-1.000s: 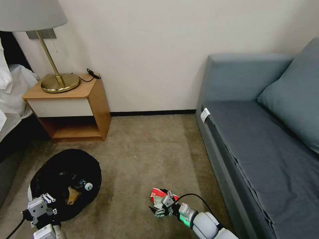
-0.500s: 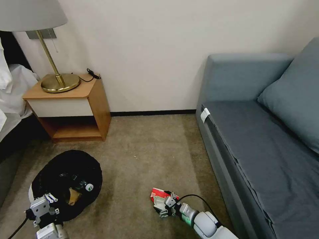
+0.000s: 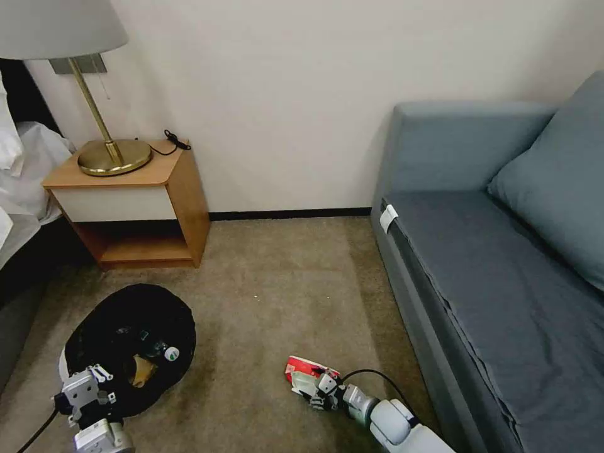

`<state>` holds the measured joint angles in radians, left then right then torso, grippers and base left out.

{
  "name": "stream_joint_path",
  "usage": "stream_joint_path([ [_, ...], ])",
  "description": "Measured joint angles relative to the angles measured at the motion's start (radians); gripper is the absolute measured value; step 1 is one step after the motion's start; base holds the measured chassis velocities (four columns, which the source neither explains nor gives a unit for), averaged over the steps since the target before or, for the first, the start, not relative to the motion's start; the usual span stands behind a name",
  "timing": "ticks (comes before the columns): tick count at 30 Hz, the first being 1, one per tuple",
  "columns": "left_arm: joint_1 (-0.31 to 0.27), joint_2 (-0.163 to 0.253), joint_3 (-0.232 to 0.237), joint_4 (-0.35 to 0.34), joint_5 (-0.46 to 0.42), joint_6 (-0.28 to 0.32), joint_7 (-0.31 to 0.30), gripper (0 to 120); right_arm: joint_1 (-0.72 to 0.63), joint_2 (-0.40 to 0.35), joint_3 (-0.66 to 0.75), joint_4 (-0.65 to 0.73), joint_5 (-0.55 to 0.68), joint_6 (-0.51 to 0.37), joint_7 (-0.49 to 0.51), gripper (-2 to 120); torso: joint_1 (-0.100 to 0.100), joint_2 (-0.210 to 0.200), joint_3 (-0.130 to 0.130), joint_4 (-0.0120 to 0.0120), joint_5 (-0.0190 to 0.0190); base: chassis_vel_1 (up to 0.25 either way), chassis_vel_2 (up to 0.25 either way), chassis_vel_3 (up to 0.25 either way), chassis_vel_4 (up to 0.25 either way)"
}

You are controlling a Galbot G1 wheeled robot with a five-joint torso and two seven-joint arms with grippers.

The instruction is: Pick up the trash bin, then pick up the garbage on the floor and place it into the trash bin.

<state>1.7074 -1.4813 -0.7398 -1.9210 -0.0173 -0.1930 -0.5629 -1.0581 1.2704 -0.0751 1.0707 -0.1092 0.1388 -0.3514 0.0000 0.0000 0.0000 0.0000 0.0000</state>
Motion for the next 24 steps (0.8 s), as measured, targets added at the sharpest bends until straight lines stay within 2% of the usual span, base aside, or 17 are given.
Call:
stream_joint_path([
  [5, 0.002, 0.002, -0.003, 0.002, -0.003, -0.001, 0.0, 4, 0.003, 0.005, 0.001, -0.008, -0.004, 0.005, -0.001, 36, 0.0, 0.0, 0.0, 0.0001, 0.0, 0.0, 0.0, 0.0, 0.0],
  [6, 0.002, 0.002, -0.003, 0.002, -0.003, -0.001, 0.0, 4, 0.003, 0.005, 0.001, -0.008, -0.004, 0.005, -0.001, 36, 0.0, 0.0, 0.0, 0.0001, 0.0, 0.0, 0.0, 0.0, 0.0],
  [8, 0.003, 0.003, -0.004, 0.002, -0.003, -0.003, 0.0, 4, 0.004, 0.006, 0.003, -0.008, -0.004, 0.007, -0.001, 25, 0.0, 0.0, 0.0, 0.0001, 0.0, 0.0, 0.0, 0.0, 0.0],
  [9, 0.003, 0.003, -0.004, 0.002, -0.003, -0.003, 0.0, 4, 0.004, 0.006, 0.003, -0.008, -0.004, 0.007, -0.001, 25, 0.0, 0.0, 0.0, 0.0001, 0.0, 0.0, 0.0, 0.0, 0.0],
  [12, 0.007, 0.002, -0.004, 0.002, -0.004, -0.007, 0.0, 4, 0.003, 0.001, 0.012, -0.001, -0.004, 0.01, -0.001, 1, 0.0, 0.0, 0.0, 0.0, 0.0, 0.0, 0.0, 0.0, 0.0],
  [24, 0.026, 0.003, 0.0, 0.003, -0.001, -0.023, -0.002, 4, -0.002, -0.008, 0.026, 0.019, -0.004, 0.013, -0.001, 0, 0.0, 0.0, 0.0, 0.0, 0.0, 0.0, 0.0, 0.0, 0.0],
])
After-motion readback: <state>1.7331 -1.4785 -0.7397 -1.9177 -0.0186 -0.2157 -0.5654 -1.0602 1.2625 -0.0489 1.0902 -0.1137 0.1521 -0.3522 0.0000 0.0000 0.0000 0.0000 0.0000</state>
